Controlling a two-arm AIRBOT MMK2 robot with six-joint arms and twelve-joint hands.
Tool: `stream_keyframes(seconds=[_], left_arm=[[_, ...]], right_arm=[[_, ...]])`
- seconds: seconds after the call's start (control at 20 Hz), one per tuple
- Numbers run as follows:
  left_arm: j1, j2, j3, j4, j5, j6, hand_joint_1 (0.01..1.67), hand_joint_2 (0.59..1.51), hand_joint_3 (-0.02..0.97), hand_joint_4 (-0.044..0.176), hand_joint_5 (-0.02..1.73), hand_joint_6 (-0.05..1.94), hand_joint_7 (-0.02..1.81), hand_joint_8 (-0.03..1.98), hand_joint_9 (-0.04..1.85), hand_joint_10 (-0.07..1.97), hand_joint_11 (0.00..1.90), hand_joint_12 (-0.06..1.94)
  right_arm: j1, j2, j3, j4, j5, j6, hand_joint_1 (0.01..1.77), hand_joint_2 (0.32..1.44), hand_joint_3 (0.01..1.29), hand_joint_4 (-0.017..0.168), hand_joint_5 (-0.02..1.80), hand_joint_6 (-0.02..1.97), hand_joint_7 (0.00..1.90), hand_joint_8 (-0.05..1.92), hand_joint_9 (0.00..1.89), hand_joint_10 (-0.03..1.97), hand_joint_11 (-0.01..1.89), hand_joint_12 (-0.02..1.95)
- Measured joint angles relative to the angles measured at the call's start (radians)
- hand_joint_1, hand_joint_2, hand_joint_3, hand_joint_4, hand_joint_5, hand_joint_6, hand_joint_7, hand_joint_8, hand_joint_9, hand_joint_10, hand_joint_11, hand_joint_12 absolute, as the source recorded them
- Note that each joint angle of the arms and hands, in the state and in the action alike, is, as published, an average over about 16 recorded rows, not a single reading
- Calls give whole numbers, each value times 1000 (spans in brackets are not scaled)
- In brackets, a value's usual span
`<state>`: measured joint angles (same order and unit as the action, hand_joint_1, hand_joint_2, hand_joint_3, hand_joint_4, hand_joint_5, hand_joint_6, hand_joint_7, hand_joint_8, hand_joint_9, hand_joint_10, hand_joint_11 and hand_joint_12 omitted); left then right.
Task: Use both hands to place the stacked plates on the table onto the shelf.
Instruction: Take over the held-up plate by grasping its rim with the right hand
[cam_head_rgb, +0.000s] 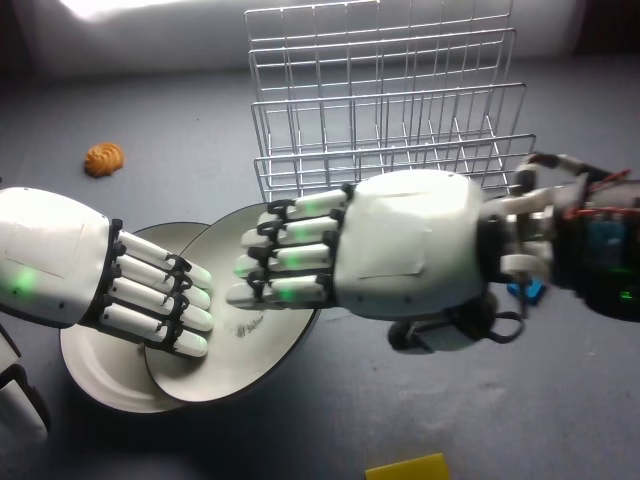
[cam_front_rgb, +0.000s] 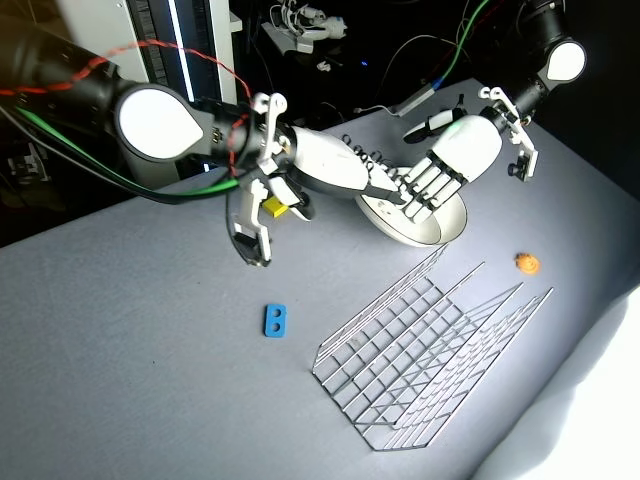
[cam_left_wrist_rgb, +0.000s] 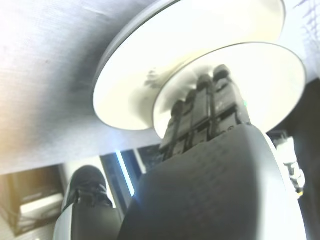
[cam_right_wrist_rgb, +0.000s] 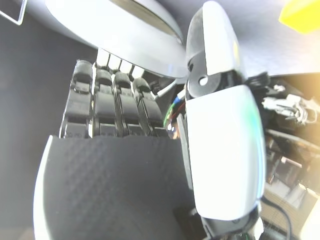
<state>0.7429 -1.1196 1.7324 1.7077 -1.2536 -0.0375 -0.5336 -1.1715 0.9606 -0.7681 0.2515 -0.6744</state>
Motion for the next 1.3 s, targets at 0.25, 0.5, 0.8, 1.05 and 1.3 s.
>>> stream_keyframes(seconds=[0.25, 0.5, 0.8, 1.05, 1.3], left_arm=[[-10, 0, -7, 3, 4, -7, 14, 1059, 21, 3, 6, -19, -12, -16, 19, 11, 15, 12], [-13, 1, -9, 5, 6, -9, 14, 1059, 22, 3, 8, -20, -13, -16, 19, 11, 15, 12], [-15, 1, -9, 7, 6, -9, 14, 1057, 21, 3, 9, -20, -13, -16, 20, 10, 15, 11], [-16, 1, -9, 8, 6, -9, 14, 1054, 21, 3, 8, -20, -13, -16, 19, 10, 15, 11], [-17, 1, -8, 7, 5, -11, 14, 1055, 21, 3, 3, -17, -11, -17, 19, 10, 16, 10]], right_arm=[[-6, -108, 100, 1, 4, -14, 1220, 1011, 14, 1, 17, 28, 20, 22, 22, 1, 22, 259], [-5, -188, 179, 1, 15, -27, 1251, 1011, 14, 1, 17, 28, 20, 22, 21, 0, 22, 337], [1, -234, 229, 1, 30, -33, 1249, 1020, 14, 1, 100, 29, 80, 22, 79, 16, 22, 606], [2, -242, 239, 20, 46, -51, 1215, 1039, 15, 1, 299, 60, 297, 48, 306, 63, 145, 888], [0, -244, 240, 43, 73, -75, 1170, 1035, 15, -4, 535, 244, 573, 206, 650, 91, 416, 1074]])
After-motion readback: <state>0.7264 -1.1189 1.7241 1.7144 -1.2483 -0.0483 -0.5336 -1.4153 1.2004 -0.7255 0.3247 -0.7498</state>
